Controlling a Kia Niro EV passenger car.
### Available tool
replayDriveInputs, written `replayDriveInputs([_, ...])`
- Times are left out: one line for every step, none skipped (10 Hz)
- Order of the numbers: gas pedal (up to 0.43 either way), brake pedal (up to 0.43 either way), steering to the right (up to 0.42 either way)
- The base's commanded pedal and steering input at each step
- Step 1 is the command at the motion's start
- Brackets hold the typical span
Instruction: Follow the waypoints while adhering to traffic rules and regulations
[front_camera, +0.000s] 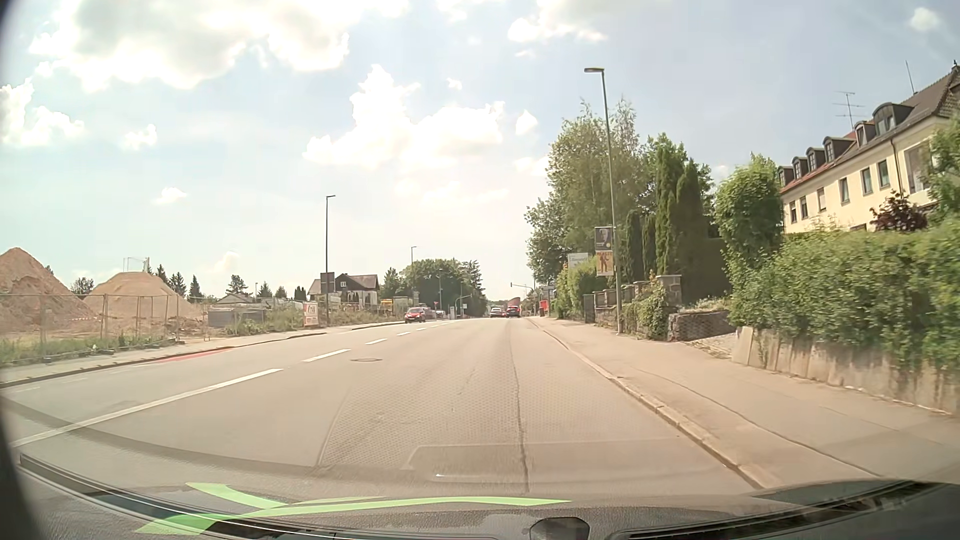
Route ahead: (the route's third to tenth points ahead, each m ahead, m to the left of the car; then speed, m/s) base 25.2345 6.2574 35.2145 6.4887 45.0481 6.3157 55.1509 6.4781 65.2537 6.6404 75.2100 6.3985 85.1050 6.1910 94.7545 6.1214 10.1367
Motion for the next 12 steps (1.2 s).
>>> replayDriveInputs([0.157, 0.0, -0.009])
replayDriveInputs([0.157, 0.0, -0.008])
replayDriveInputs([0.157, 0.0, -0.006])
replayDriveInputs([0.157, 0.0, -0.005])
replayDriveInputs([0.157, 0.0, -0.005])
replayDriveInputs([0.15, 0.0, -0.005])
replayDriveInputs([0.15, 0.0, -0.005])
replayDriveInputs([0.138, 0.0, -0.008])
replayDriveInputs([0.13, 0.0, -0.008])
replayDriveInputs([0.13, 0.0, -0.008])
replayDriveInputs([0.13, 0.0, -0.006])
replayDriveInputs([0.13, 0.0, -0.006])
